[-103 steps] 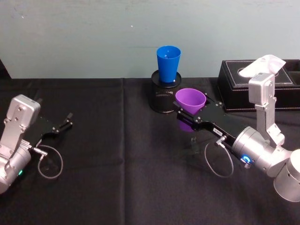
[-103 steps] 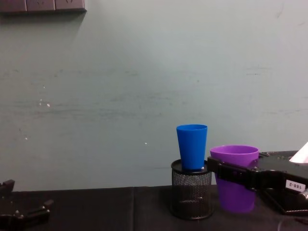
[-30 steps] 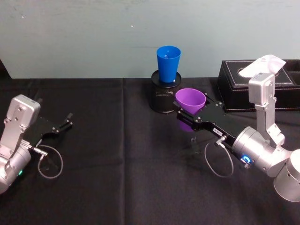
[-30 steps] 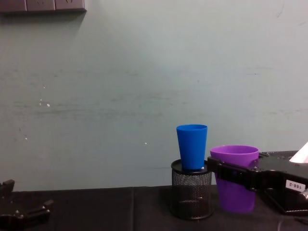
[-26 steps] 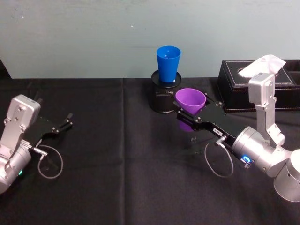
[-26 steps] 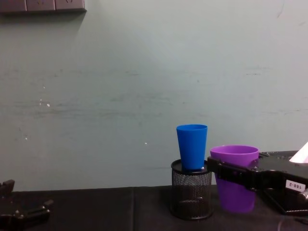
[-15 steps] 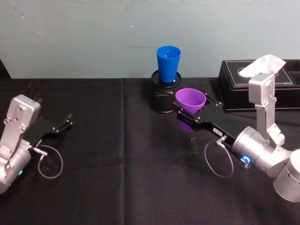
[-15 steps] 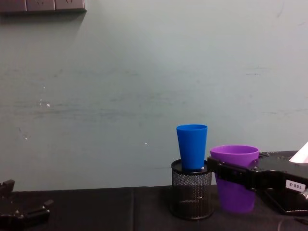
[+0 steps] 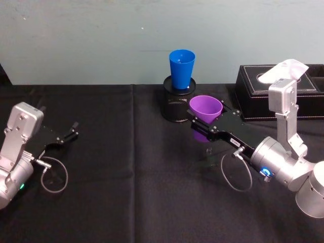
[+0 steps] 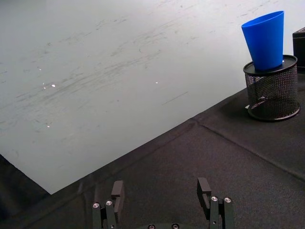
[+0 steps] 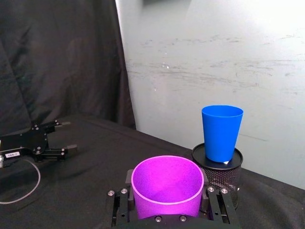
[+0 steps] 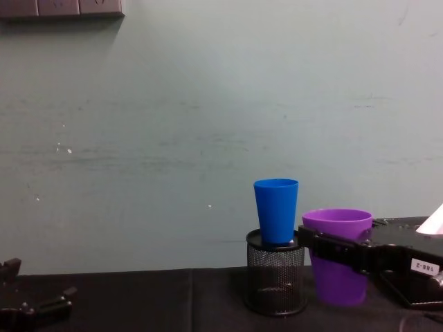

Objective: Pick up one cup with a gripper and tap it against the other cup.

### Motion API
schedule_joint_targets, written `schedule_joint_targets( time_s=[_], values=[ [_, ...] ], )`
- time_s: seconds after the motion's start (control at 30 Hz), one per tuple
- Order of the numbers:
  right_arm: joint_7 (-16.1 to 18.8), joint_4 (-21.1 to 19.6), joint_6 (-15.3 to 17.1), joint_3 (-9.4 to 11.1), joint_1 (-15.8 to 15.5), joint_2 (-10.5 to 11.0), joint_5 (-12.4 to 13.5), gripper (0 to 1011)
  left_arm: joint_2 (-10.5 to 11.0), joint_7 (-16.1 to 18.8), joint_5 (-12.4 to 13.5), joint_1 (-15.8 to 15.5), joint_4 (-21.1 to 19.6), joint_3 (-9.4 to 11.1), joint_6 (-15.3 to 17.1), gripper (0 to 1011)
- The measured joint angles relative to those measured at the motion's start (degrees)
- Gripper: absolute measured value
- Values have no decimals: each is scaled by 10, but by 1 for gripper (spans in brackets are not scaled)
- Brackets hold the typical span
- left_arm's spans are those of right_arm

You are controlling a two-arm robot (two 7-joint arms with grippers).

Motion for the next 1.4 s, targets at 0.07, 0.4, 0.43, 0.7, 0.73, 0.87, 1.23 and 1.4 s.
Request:
schedule_joint_targets(
  time_s=[0.07,0.4,0.43,0.7,0.73,0.87,1.23,1.4],
  values=[
    [0,0,0,0,0,0,0,743,0,0,0,0,0,0,0,1000],
    [0,0,0,0,0,0,0,743,0,0,0,0,0,0,0,1000],
    [0,0,0,0,0,0,0,743,0,0,0,0,0,0,0,1000],
    [0,0,0,0,0,0,0,743,0,0,0,0,0,0,0,1000],
    [0,0,0,0,0,0,0,743,0,0,0,0,0,0,0,1000],
    [0,0,0,0,0,0,0,743,0,0,0,0,0,0,0,1000],
    [0,0,0,0,0,0,0,743,0,0,0,0,0,0,0,1000],
    [0,0,0,0,0,0,0,743,0,0,0,0,0,0,0,1000]
  ],
)
